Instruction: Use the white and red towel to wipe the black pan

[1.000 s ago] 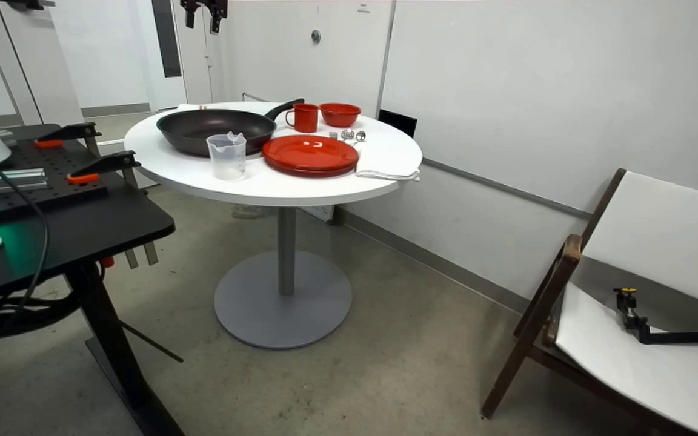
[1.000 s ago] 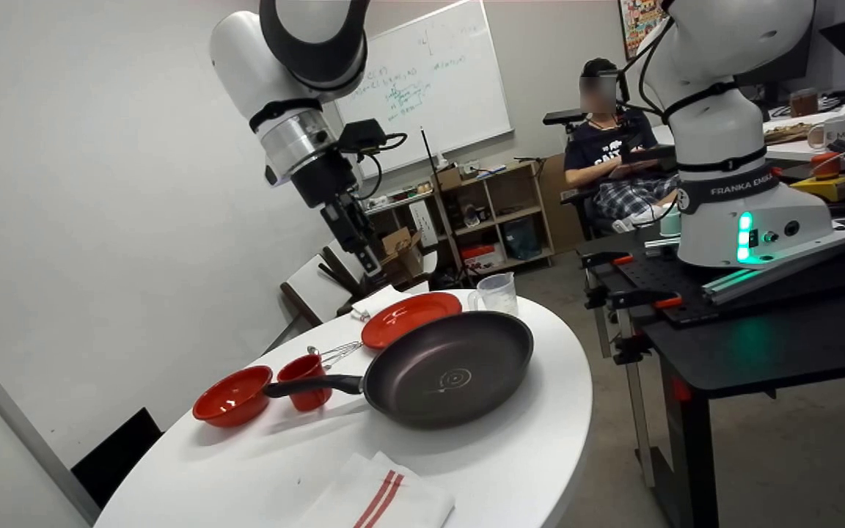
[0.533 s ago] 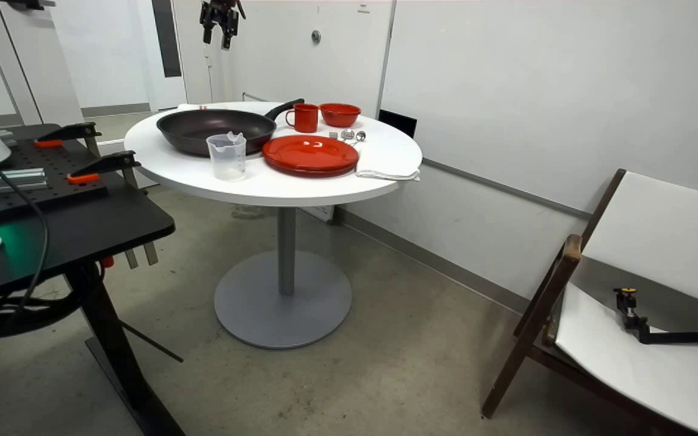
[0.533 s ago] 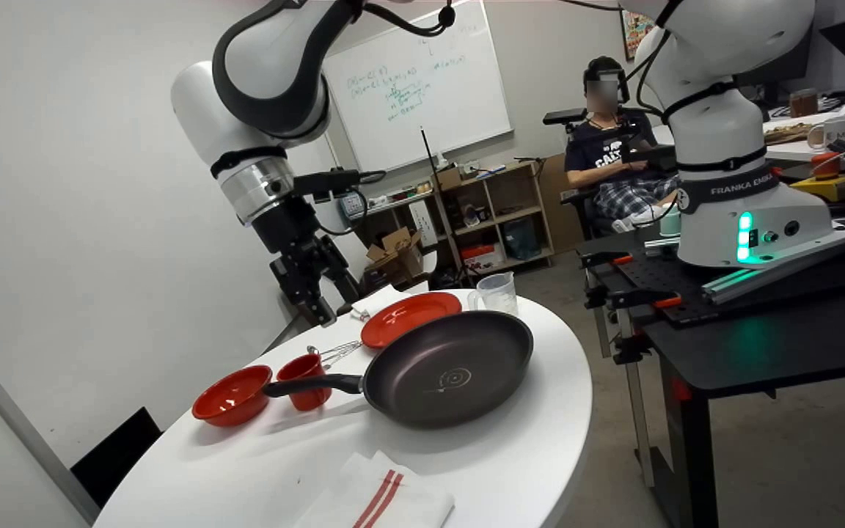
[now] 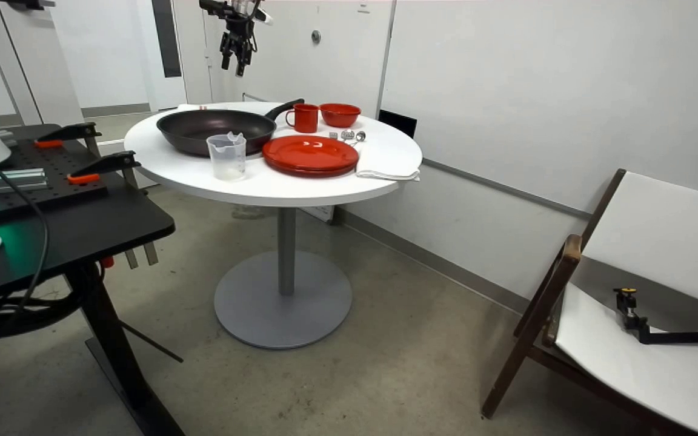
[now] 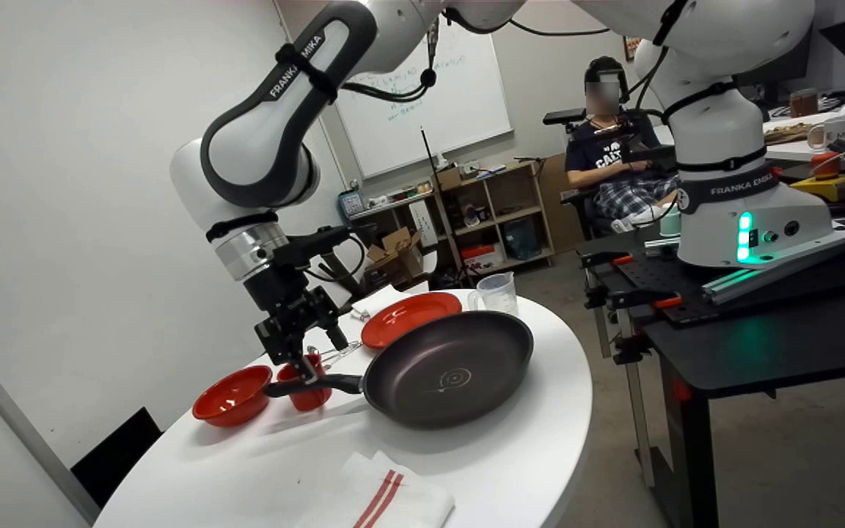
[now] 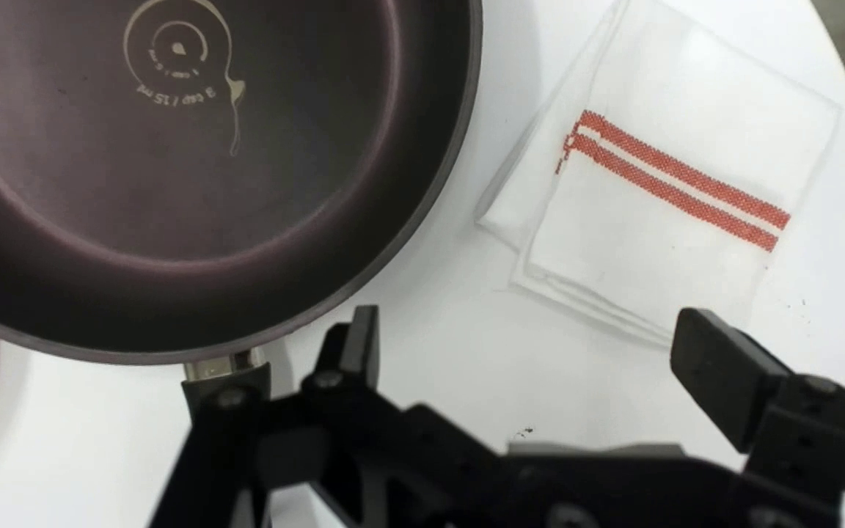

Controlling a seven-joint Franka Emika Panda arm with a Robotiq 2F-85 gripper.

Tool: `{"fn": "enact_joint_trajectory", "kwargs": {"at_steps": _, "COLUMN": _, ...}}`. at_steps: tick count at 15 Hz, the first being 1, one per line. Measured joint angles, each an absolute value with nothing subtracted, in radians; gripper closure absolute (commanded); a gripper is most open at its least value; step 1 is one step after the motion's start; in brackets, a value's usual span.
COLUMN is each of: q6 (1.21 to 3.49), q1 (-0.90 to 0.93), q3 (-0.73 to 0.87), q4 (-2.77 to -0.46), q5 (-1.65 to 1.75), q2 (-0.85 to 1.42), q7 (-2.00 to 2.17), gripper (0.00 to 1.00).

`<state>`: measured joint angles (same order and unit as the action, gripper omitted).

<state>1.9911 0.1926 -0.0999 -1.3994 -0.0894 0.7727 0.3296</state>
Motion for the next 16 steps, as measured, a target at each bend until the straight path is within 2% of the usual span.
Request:
{"fn": "enact_joint_trajectory", "kwargs": {"at_steps": 7, "q6": 1.991, "q1": 0.206, "q3": -0.108, "q4": -1.251, "q5": -0.163, "q2": 0.907, "q7": 0.353, "gripper": 0.0}}
{"fn": "enact_joint_trajectory", "kwargs": {"at_steps": 16, "q6": 1.987, "q1": 0.279, "q3": -0.137, "q4": -1.274, "q5": -0.159, "q2": 0.931, "q7": 0.303, "gripper": 0.0}}
